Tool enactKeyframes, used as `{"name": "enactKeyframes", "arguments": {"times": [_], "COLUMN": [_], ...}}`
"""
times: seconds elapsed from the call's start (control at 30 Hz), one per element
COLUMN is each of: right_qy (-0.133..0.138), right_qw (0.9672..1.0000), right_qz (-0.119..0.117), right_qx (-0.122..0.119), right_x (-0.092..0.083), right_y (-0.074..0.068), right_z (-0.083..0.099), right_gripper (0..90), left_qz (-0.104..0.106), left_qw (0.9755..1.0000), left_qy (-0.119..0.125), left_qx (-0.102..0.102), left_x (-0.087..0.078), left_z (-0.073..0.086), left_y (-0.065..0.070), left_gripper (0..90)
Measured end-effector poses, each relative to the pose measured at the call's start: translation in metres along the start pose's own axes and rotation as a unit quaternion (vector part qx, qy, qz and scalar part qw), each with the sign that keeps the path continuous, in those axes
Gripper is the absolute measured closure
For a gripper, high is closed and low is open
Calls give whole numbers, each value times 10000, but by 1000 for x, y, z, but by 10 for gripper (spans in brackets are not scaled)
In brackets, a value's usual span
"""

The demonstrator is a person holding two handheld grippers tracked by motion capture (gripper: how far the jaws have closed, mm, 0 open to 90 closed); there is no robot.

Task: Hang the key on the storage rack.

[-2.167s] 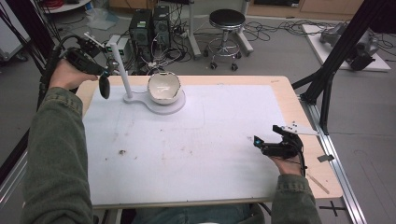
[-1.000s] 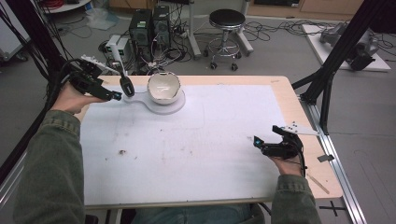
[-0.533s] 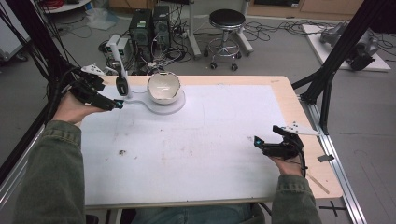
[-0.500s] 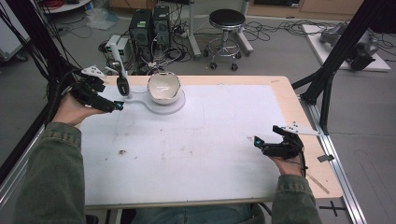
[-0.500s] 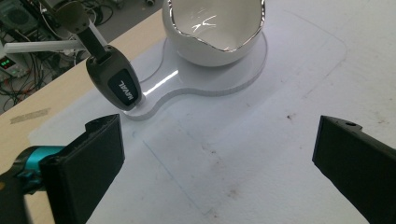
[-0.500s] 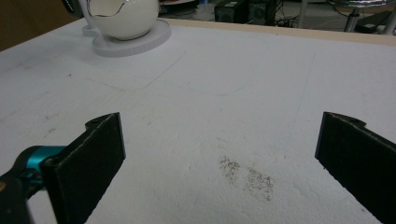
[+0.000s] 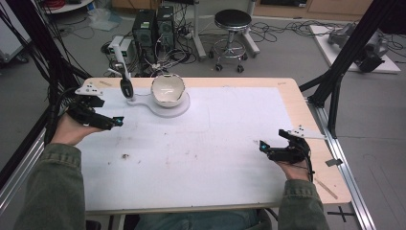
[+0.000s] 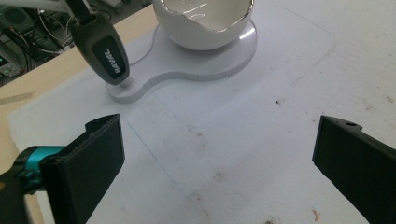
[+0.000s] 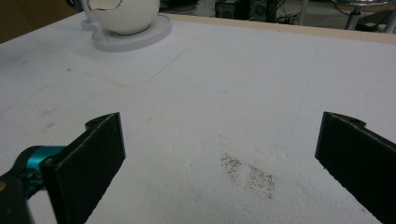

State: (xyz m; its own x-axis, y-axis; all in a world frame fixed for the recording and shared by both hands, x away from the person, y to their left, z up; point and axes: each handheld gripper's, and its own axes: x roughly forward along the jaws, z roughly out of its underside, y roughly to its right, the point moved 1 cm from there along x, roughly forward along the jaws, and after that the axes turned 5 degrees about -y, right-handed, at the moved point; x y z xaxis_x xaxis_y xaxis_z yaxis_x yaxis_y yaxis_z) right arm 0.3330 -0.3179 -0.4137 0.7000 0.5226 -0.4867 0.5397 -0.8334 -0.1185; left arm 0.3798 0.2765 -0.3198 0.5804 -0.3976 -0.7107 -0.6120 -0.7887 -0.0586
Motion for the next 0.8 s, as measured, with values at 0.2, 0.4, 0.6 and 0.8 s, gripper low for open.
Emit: {"name": "enactKeyframes", "arguments": {"times": [0.2, 0.4, 0.6, 0.8], "right_qy": [-11, -19, -54, -79], "right_qw": [10000, 10000, 10000, 10000], "right_qz": [-7, -2, -7, 8], "right_qx": [14, 8, 1, -24], "right_x": [0, 0, 0, -1], "right_y": [0, 0, -1, -2], "right_z": [0, 0, 0, 1], "right_gripper": [5, 4, 5, 5], "left_qz": [-10, 21, -54, -122], "left_qw": [9986, 9962, 9945, 9927], "left_qy": [285, 643, 940, 1134], "left_qx": [-438, -587, -465, -393], "left_x": [1, -2, -4, 0], "left_z": [31, 54, 67, 84], "left_y": [-2, 2, 14, 24], "left_gripper": [27, 27, 27, 27]}}
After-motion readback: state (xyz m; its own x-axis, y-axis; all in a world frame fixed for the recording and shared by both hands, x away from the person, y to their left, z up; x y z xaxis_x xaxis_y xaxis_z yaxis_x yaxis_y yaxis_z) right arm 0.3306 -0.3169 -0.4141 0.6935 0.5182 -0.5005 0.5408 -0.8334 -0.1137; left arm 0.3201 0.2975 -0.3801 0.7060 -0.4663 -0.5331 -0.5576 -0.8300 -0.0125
